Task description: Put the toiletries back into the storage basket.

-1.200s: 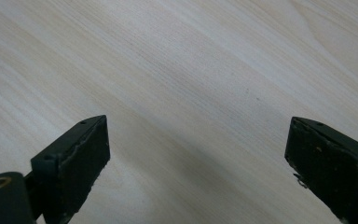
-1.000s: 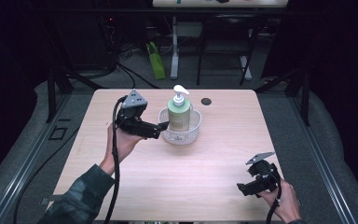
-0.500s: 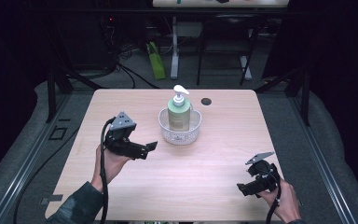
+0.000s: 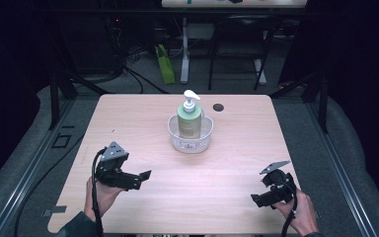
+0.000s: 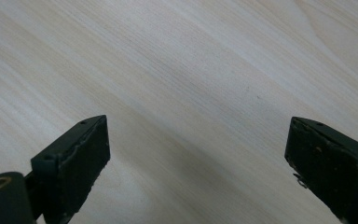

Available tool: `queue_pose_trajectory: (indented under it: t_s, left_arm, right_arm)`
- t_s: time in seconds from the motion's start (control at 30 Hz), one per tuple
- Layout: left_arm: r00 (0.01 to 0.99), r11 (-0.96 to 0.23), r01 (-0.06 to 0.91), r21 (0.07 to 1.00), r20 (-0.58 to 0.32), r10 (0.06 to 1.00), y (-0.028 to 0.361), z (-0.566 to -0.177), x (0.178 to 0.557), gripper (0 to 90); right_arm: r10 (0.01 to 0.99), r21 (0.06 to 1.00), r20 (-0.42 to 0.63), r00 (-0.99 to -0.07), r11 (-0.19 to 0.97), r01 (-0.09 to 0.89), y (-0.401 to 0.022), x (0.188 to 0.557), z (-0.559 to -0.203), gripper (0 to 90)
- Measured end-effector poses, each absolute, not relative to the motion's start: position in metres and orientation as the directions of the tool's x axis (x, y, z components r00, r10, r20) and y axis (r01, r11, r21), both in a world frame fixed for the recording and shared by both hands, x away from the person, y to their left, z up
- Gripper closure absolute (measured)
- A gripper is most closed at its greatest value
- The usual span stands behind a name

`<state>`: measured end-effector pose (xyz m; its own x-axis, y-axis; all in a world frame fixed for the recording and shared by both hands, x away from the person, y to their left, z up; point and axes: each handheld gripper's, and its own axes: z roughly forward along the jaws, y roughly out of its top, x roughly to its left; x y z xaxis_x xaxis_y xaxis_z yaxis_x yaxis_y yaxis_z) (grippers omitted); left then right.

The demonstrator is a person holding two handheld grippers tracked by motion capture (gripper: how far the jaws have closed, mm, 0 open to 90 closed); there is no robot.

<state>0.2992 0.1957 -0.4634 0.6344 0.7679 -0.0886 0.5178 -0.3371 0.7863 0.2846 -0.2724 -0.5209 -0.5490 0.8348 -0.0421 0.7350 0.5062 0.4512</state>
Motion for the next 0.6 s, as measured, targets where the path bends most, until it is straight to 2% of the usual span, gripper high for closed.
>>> queue_pose_trajectory:
  t_s: [0.23, 0.6]
  left_arm:
    - [0.629, -0.355, 0.557, 0.751, -0.102, 0.771, 0.199, -0.481, 0.302, 0.0]
    - [0.641, -0.363, 0.548, 0.753, -0.100, 0.761, 0.200, -0.483, 0.305, 0.0]
  right_arm:
    - [0.835, 0.452, -0.047, -0.549, 0.508, 0.733, -0.274, 0.285, -0.521, 5.9]
    - [0.836, 0.452, -0.049, -0.547, 0.506, 0.734, -0.274, 0.284, -0.521, 6.0]
